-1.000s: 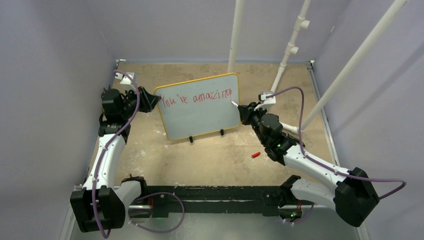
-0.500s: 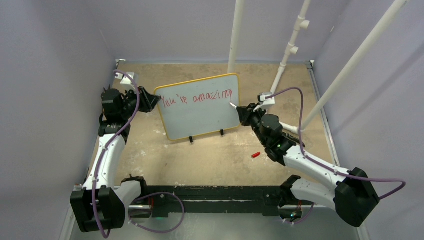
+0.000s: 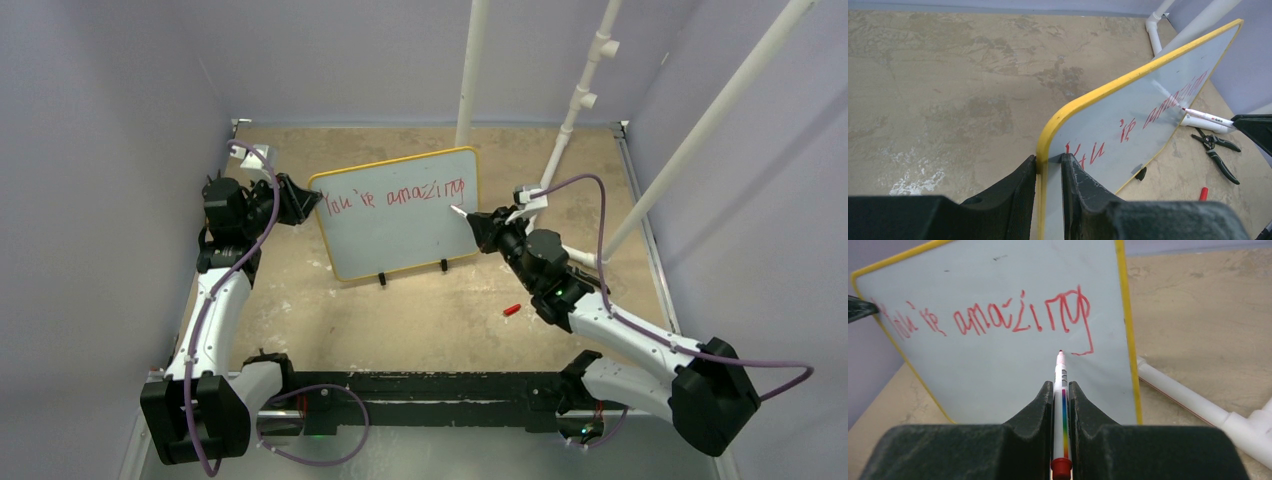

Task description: Write a sentence on the whiteboard

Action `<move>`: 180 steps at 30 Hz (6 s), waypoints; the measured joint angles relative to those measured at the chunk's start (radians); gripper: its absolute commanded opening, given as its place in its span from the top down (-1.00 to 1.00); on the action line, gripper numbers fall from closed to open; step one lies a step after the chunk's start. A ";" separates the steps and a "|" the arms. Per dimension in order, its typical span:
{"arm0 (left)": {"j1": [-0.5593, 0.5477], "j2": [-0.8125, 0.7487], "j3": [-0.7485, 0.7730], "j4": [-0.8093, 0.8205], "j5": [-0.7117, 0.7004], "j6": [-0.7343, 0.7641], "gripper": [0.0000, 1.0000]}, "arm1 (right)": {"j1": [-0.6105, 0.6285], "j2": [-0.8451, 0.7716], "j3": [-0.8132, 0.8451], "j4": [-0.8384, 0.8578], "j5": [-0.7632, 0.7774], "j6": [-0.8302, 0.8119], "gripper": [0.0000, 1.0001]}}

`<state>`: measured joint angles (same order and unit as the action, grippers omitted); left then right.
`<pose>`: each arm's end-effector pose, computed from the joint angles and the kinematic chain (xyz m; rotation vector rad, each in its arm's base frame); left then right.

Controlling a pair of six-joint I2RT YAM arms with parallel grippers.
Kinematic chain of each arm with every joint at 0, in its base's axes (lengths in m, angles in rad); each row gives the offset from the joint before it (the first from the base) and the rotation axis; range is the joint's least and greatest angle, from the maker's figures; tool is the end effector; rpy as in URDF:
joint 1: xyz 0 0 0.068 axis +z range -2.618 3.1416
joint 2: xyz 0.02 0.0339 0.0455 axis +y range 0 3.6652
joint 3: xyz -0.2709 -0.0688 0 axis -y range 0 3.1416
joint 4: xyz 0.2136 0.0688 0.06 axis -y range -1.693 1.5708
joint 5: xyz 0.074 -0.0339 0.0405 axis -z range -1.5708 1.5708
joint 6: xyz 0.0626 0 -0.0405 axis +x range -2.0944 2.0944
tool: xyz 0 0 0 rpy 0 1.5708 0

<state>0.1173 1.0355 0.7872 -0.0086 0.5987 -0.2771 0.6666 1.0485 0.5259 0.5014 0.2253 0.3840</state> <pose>0.2278 -0.0087 0.3202 0.0668 1.8297 -0.6576 0.1932 0.1342 0.2908 -0.0505 1.6275 0.6362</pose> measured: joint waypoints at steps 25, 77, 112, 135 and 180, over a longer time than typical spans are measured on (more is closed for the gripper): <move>0.000 -0.002 0.000 0.000 0.001 0.000 0.53 | 0.280 0.158 0.063 0.126 -0.108 -0.012 1.00; 0.000 -0.004 -0.013 0.019 0.005 0.000 0.53 | 0.386 0.507 0.251 0.278 0.124 -0.070 1.00; 0.000 -0.006 -0.015 0.019 0.005 0.000 0.53 | 0.374 0.568 0.263 0.308 0.070 -0.092 1.00; 0.000 -0.006 -0.015 0.019 0.006 0.000 0.53 | 0.365 0.484 0.193 0.283 0.069 -0.070 1.00; 0.000 -0.006 -0.015 0.019 0.006 0.000 0.53 | 0.336 0.516 0.201 0.283 0.029 -0.087 1.00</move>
<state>0.1173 1.0298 0.7719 0.0105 0.6052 -0.2771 1.0031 1.5646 0.7265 0.7849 0.2539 0.2974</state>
